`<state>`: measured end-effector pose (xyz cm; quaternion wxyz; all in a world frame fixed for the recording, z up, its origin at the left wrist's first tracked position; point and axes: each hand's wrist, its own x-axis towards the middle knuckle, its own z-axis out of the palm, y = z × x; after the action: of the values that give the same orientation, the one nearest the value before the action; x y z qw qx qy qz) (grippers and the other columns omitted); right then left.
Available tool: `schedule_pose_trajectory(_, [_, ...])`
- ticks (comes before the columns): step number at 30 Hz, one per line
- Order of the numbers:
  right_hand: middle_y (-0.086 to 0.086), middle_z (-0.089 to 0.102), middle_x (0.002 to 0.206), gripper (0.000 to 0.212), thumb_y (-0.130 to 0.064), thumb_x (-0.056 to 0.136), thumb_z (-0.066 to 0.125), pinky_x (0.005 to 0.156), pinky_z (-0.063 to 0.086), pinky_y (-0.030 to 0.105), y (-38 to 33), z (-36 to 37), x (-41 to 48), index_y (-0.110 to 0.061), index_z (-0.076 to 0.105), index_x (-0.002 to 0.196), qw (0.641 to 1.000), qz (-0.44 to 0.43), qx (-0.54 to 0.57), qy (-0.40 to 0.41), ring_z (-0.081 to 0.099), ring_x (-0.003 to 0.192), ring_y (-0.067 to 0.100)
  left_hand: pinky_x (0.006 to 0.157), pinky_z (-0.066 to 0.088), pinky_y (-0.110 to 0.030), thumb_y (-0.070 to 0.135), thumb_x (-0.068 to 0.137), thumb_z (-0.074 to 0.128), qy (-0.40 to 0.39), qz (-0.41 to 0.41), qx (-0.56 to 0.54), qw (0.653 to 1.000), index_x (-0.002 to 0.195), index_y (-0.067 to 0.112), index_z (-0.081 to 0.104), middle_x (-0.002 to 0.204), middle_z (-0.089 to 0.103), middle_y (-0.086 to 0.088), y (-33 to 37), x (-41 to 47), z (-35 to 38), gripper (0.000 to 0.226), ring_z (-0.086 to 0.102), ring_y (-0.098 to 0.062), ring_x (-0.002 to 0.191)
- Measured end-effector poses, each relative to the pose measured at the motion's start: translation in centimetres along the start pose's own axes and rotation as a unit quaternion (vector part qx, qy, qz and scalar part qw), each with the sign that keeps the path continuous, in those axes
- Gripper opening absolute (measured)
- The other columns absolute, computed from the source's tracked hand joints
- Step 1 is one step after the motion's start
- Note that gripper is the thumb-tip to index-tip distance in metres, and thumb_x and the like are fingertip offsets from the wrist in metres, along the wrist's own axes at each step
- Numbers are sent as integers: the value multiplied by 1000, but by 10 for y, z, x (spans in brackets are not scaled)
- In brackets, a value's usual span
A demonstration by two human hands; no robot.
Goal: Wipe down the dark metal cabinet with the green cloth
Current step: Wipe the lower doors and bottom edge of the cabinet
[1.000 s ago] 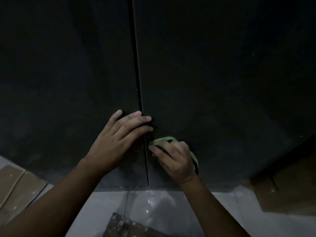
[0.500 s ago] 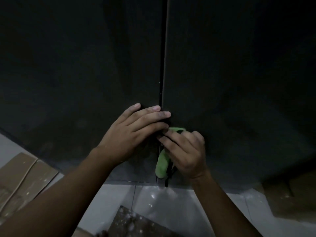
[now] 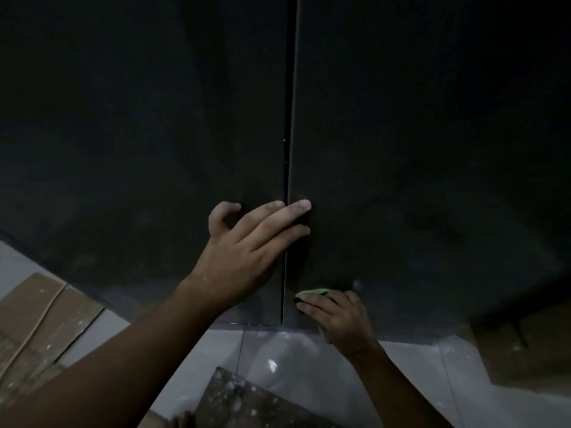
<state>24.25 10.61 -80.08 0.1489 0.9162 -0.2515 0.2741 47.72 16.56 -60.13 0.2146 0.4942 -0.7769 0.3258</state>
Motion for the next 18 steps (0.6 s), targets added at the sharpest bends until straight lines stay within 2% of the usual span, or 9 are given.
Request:
schedule_pose_trajectory(3, [-10, 70, 119, 43, -20, 75, 72, 76, 35, 34, 5, -3, -17, -32, 71, 116, 998, 56, -9, -35, 58, 90, 19, 101, 24, -46, 18, 91, 59, -28, 12, -4, 1000, 139, 29, 48, 158, 27, 5, 11, -3, 9, 51, 29, -17, 140])
schedule_pose_trajectory(6, [-3, 69, 115, 50, -23, 65, 86, 79, 43, 38, 5, -17, -32, -28, 71, 112, 980, 184, -6, -77, 63, 88, 25, 105, 17, -47, 23, 93, 53, -48, 24, -22, 998, 135, 30, 54, 158, 27, 3, 20, 3, 15, 42, 30, -20, 140])
schedule_pose_trajectory(7, [0, 68, 113, 42, -23, 69, 83, 77, 46, 38, 8, -20, -38, -26, 71, 108, 971, 230, 1, -71, 63, 87, 25, 107, 14, -47, 25, 93, 52, -55, 27, -30, 998, 133, 30, 55, 158, 27, 2, 23, 6, 17, 41, 30, -20, 140])
schedule_pose_trajectory(9, [0, 65, 109, 20, -28, 83, 66, 74, 46, 32, 16, -25, -47, -24, 69, 102, 949, 311, 29, -40, 59, 90, 22, 108, 11, -47, 26, 90, 57, -67, 27, -42, 997, 130, 32, 56, 159, 26, 2, 31, 11, 20, 41, 29, -21, 141])
schedule_pose_trajectory(10, [0, 63, 109, 16, -27, 87, 60, 74, 44, 29, 17, -26, -51, -23, 68, 100, 932, 358, 54, -22, 57, 92, 20, 108, 12, -47, 27, 87, 61, -72, 27, -46, 996, 130, 32, 56, 159, 25, 2, 35, 13, 22, 43, 29, -21, 141])
schedule_pose_trajectory(12, [3, 61, 113, 14, -17, 89, 64, 76, 42, 29, 17, -21, -60, -17, 69, 102, 877, 469, 101, 17, 58, 98, 23, 107, 15, -48, 27, 83, 65, -77, 28, -50, 995, 128, 33, 57, 159, 25, 2, 41, 15, 25, 46, 28, -21, 140])
schedule_pose_trajectory(14, [9, 59, 117, 20, -10, 89, 65, 80, 43, 30, 14, -14, -69, -9, 66, 109, 802, 572, 148, 85, 60, 102, 28, 105, 17, -48, 26, 82, 63, -70, 28, -48, 996, 126, 33, 58, 158, 25, 3, 43, 17, 28, 44, 29, -21, 138])
schedule_pose_trajectory(15, [11, 58, 116, 20, -8, 91, 64, 81, 45, 31, 14, -12, -71, -6, 64, 111, 753, 621, 174, 134, 60, 102, 30, 104, 18, -48, 26, 82, 63, -64, 26, -47, 996, 125, 33, 59, 158, 25, 4, 43, 17, 30, 43, 29, -20, 137])
schedule_pose_trajectory(18, [13, 63, 109, 26, 6, 87, 68, 85, 52, 39, 15, -9, -59, -8, 62, 108, 572, 729, 263, 270, 65, 101, 33, 103, 19, -48, 27, 76, 71, -58, 18, -41, 997, 122, 32, 62, 157, 25, 4, 45, 17, 33, 47, 27, -20, 136])
